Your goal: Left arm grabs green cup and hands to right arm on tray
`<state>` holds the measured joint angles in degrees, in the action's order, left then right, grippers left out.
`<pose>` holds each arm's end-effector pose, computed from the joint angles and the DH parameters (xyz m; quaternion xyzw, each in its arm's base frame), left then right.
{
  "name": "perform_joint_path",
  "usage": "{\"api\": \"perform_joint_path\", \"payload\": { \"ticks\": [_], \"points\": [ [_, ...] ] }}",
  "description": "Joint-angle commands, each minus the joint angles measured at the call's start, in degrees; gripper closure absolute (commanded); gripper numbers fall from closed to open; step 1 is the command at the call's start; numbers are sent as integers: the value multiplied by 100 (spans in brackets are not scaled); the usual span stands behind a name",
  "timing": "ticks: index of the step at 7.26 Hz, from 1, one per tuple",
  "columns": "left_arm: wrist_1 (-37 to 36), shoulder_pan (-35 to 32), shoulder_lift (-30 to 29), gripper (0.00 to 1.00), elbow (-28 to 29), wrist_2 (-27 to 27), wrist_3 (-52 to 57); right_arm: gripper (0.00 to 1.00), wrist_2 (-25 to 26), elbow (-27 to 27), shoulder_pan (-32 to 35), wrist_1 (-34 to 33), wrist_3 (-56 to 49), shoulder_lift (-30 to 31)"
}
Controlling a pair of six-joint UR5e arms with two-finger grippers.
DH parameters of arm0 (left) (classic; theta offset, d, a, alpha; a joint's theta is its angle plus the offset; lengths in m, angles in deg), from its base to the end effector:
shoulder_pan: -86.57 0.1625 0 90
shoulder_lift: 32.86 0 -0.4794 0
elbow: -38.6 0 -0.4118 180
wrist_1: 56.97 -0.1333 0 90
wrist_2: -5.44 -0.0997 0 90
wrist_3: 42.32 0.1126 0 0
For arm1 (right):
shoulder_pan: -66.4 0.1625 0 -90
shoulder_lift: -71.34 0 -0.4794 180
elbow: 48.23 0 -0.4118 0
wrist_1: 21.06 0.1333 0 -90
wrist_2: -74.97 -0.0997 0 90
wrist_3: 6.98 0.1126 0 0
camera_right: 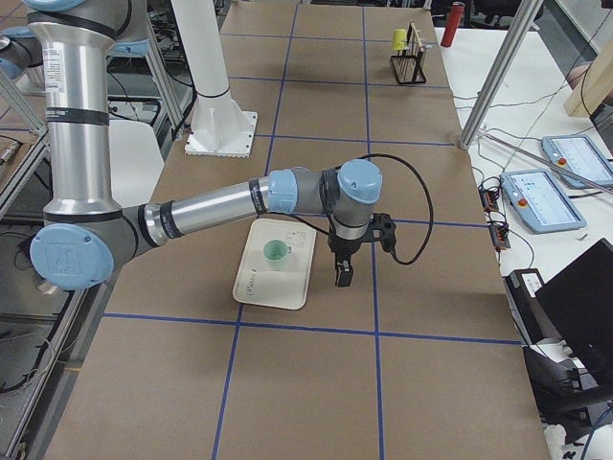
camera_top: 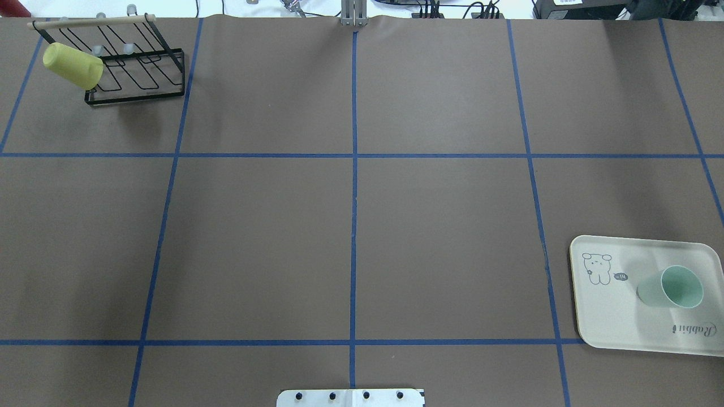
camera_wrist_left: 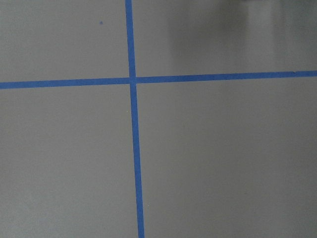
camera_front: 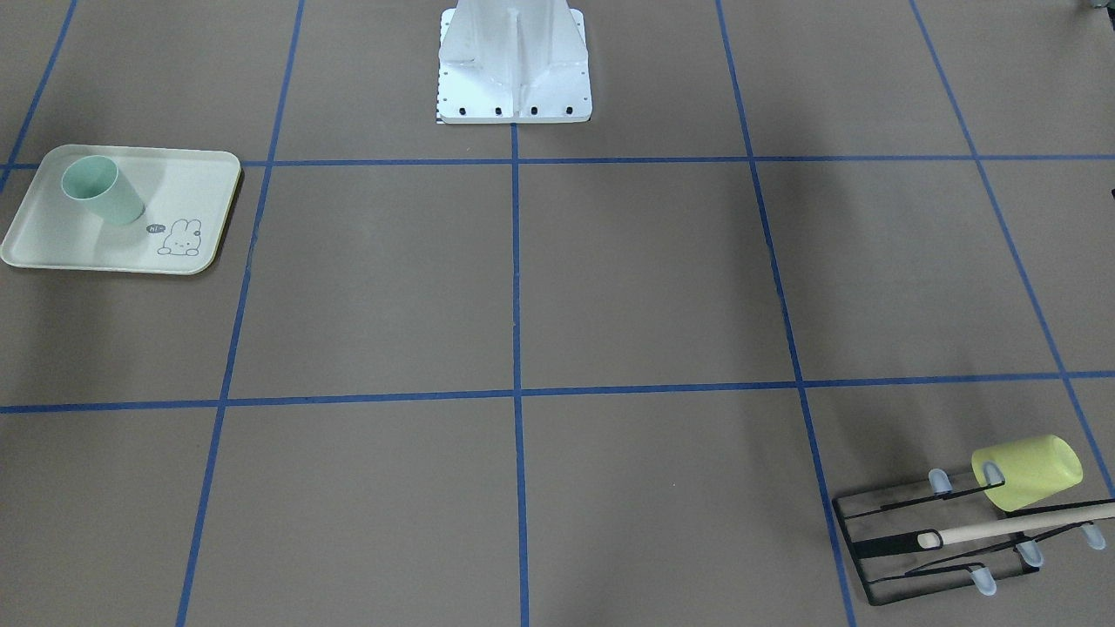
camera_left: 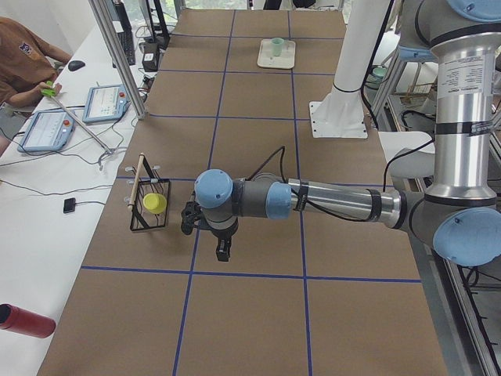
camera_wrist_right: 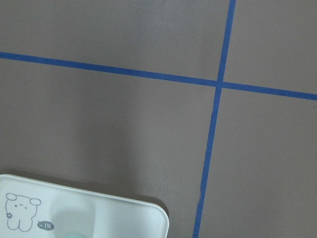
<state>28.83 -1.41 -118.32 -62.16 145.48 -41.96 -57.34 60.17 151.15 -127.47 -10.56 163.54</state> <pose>-0.0303 -0.4750 0.6645 0.0098 0.4231 0.0263 0.9057 0.0137 -0.4797 0.6103 -0.0070 -0.3608 -0.0711 0.9299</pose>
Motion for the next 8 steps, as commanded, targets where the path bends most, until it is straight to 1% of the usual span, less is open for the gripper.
{"api": "perform_joint_path", "payload": {
  "ticks": [1, 2, 3, 4, 5, 6, 8],
  "points": [
    [69, 9, 65, 0, -22, -29, 7, 0, 47, -37, -89, 24, 15, 52],
    [69, 9, 48, 0, -83, -29, -10, 0, 187, -81, -107, 67, -37, 35],
    [60, 18, 30, 0, -92, -38, -28, 0, 118, -82, -99, 224, -64, 78],
    [78, 9, 30, 0, -40, -29, 24, 0, 48, -151, -99, 208, -46, 27],
    [52, 18, -5, 0, -31, 5, -19, 0, -205, -56, -99, 226, -20, 0],
    [25, 9, 21, 0, -118, 32, -10, 0, -120, -64, -99, 235, 6, 69],
    [43, 18, 38, 0, -153, 41, -10, 0, -145, -108, -168, 226, 41, 123]
  ]
}}
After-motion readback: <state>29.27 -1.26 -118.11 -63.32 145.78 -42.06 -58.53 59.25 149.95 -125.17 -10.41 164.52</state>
